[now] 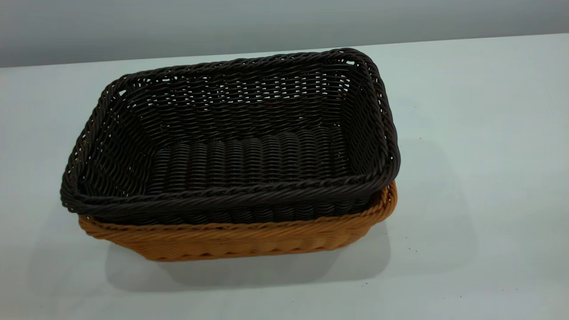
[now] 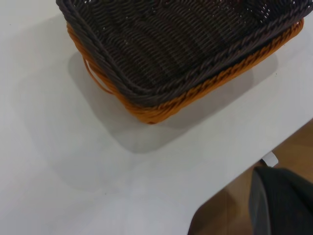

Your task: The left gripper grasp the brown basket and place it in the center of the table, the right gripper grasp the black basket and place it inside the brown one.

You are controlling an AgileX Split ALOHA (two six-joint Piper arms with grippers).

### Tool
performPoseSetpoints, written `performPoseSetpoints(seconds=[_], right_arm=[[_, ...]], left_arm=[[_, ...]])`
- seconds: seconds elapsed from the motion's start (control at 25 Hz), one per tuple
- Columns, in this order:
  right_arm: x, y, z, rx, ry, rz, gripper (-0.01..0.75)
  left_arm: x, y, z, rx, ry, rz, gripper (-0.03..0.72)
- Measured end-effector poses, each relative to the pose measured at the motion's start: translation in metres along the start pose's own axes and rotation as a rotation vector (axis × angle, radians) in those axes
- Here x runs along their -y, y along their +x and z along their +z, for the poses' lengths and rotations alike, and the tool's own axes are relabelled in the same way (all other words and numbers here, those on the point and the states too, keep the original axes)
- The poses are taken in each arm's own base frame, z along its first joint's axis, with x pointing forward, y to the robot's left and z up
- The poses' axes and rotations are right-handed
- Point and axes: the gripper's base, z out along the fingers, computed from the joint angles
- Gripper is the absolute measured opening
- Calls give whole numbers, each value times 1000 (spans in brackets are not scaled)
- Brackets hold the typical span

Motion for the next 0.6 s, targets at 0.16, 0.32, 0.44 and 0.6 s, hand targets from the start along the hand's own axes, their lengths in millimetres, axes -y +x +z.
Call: performPoseSetpoints(seconds=[0.16,0.32,0.44,0.6], right_arm=[[2,-1,1,2,68,69,0],[5,-2,2,14,179,155,0],[8,-2,2,21,263,220,0],[11,-2,1,31,370,302,0]], left_arm=[[-1,0,0,4,-55,-44,-1],[-3,0,-1,11,-160,-123,-1],[-5,1,-2,16,-249,-190,-1],[-7,1,-3,24,-362,-277,-1]])
